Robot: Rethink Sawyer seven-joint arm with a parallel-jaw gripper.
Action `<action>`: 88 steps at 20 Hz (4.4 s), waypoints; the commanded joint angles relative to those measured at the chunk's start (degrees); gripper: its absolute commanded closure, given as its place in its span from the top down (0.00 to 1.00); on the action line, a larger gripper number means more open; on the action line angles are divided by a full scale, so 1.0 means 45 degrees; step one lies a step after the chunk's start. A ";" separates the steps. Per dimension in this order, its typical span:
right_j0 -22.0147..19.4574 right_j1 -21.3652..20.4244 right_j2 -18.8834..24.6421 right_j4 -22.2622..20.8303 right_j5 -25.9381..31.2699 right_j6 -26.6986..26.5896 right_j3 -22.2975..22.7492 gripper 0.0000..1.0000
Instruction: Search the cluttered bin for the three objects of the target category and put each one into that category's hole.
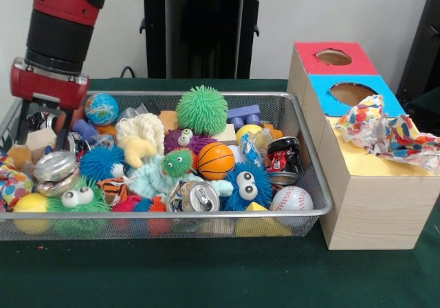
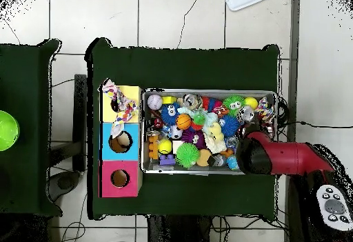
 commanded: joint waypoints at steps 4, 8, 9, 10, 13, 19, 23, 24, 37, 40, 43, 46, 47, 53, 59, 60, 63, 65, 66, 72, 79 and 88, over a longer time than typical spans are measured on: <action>0.0251 0.1134 0.0552 -0.0902 -0.1091 0.0464 -0.0660 1.00; -0.0132 0.1265 0.1032 -0.1072 -0.0876 -0.0123 -0.0915 1.00; -0.0236 0.1284 0.1161 -0.1122 -0.0801 -0.0273 -0.0985 1.00; -0.0350 0.1288 0.1307 -0.1149 -0.0711 -0.0385 -0.1039 1.00; -0.0586 0.1246 0.1637 -0.1269 -0.0453 -0.0702 -0.1137 1.00; -0.0874 0.1111 0.2076 -0.1558 -0.0111 -0.1053 -0.1231 1.00; -0.0971 0.1019 0.2263 -0.1716 0.0037 -0.1086 -0.1242 1.00; -0.0991 0.0988 0.2302 -0.1757 0.0069 -0.1085 -0.1230 1.00; -0.0671 0.1032 0.2008 -0.2407 -0.0743 -0.0334 -0.1425 1.00; -0.0663 0.1080 0.2048 -0.2519 -0.0833 -0.0252 -0.1481 1.00; -0.0510 0.1003 0.1883 -0.2646 -0.0983 -0.0085 -0.1461 1.00; -0.0353 0.0984 0.1756 -0.2835 -0.1119 -0.0029 -0.1537 1.00; -0.0372 0.1027 0.1816 -0.2894 -0.1122 -0.0062 -0.1602 1.00; -0.0531 0.1297 0.2122 -0.3235 -0.1312 -0.0167 -0.2019 1.00; -0.0761 0.1508 0.2492 -0.3435 -0.1234 -0.0370 -0.2290 1.00; -0.0811 0.1502 0.2569 -0.3484 -0.1204 -0.0422 -0.2295 1.00; -0.0920 0.1470 0.2817 -0.3544 -0.1002 -0.0579 -0.2376 1.00; -0.0947 0.1512 0.2878 -0.3587 -0.0989 -0.0548 -0.2436 1.00; -0.1004 0.1577 0.2936 -0.3601 -0.0985 -0.0521 -0.2443 1.00; -0.1328 0.2292 0.3165 -0.3253 -0.0408 -0.0451 -0.2630 1.00; -0.0940 0.2239 0.2343 -0.2998 0.0941 -0.0698 -0.2564 1.00; -0.0767 0.1806 0.1931 -0.2799 0.1404 -0.0569 -0.2003 1.00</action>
